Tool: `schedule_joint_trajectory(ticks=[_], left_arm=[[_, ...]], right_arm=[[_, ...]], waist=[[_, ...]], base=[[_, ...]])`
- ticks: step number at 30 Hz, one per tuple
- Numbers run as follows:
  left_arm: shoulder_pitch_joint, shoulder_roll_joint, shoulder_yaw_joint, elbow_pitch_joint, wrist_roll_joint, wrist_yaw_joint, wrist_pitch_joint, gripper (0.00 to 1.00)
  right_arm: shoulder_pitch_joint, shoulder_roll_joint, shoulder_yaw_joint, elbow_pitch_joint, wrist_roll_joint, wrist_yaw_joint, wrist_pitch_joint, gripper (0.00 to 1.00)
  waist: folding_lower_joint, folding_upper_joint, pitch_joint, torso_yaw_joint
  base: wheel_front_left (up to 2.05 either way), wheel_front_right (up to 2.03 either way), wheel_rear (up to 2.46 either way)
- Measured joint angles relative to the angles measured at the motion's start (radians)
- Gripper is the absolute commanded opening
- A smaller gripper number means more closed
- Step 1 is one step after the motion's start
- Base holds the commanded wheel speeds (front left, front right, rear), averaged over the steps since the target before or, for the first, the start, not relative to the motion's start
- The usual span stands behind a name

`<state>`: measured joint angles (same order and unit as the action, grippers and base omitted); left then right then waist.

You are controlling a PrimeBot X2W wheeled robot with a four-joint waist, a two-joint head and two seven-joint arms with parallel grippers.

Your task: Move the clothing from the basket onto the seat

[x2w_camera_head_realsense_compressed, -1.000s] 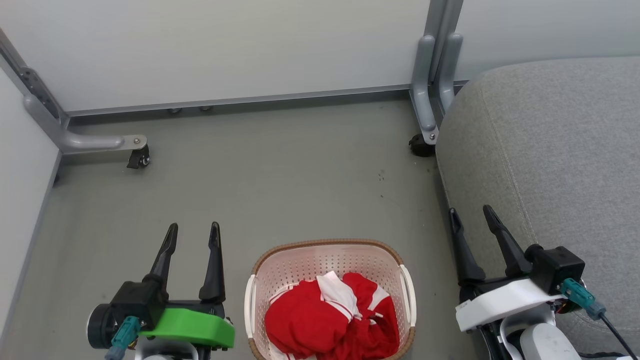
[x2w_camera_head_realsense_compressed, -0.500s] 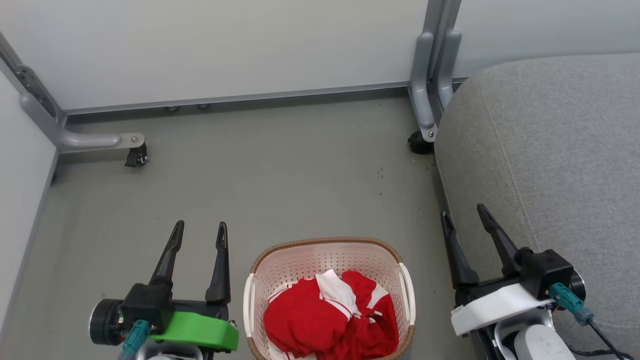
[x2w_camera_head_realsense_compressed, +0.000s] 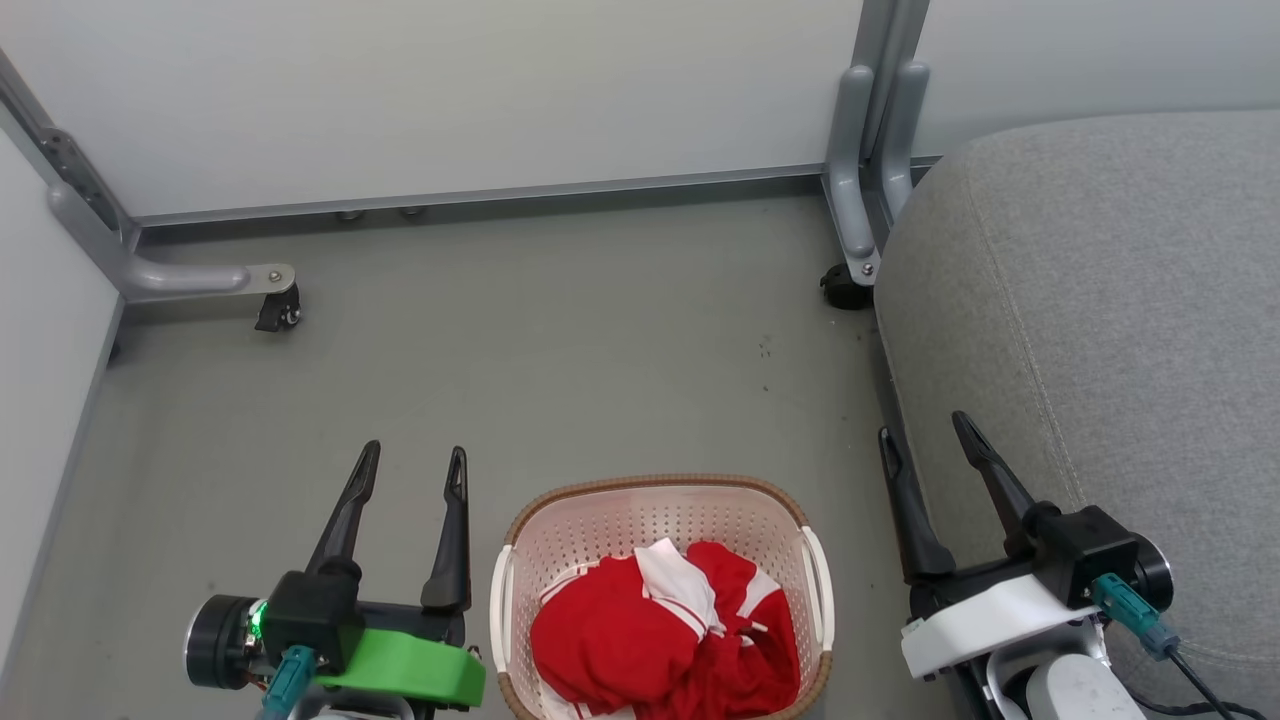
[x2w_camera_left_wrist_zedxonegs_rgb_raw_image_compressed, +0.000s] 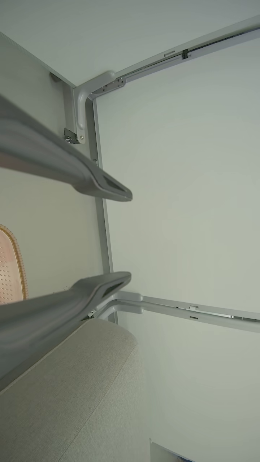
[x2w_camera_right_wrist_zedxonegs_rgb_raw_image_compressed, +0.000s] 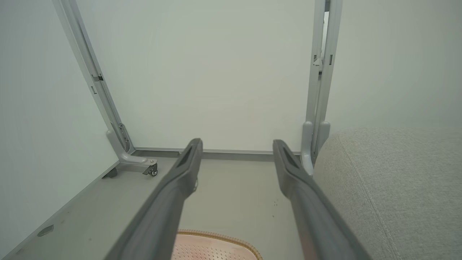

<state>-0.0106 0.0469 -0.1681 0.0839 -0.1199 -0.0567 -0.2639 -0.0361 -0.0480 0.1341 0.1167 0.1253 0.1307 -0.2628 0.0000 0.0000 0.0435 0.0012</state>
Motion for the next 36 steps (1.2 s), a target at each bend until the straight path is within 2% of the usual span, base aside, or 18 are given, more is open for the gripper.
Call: schedule_joint_trajectory(ticks=[16, 27, 36], left_arm=[[0.000, 0.000, -0.004, -0.010, 0.008, 0.002, 0.000, 1.00], [-0.025, 0.000, -0.036, 0.012, 0.045, -0.046, 0.000, 1.00], [-0.116, 0.000, -0.060, 0.031, 0.024, -0.067, 0.000, 1.00]], right_arm=[[0.000, 0.000, 0.002, -0.003, -0.005, 0.000, 0.000, 1.00], [-0.028, 0.000, -0.026, -0.009, -0.001, 0.000, 0.000, 1.00], [-0.120, 0.000, -0.076, -0.020, 0.001, 0.000, 0.000, 1.00]], waist=[[0.0000, 0.0000, 0.014, 0.001], [0.0000, 0.0000, 0.069, -0.004], [0.0000, 0.0000, 0.187, -0.013]], base=[[0.00, 0.00, 0.00], [0.00, 0.00, 0.00], [0.00, 0.00, 0.00]])
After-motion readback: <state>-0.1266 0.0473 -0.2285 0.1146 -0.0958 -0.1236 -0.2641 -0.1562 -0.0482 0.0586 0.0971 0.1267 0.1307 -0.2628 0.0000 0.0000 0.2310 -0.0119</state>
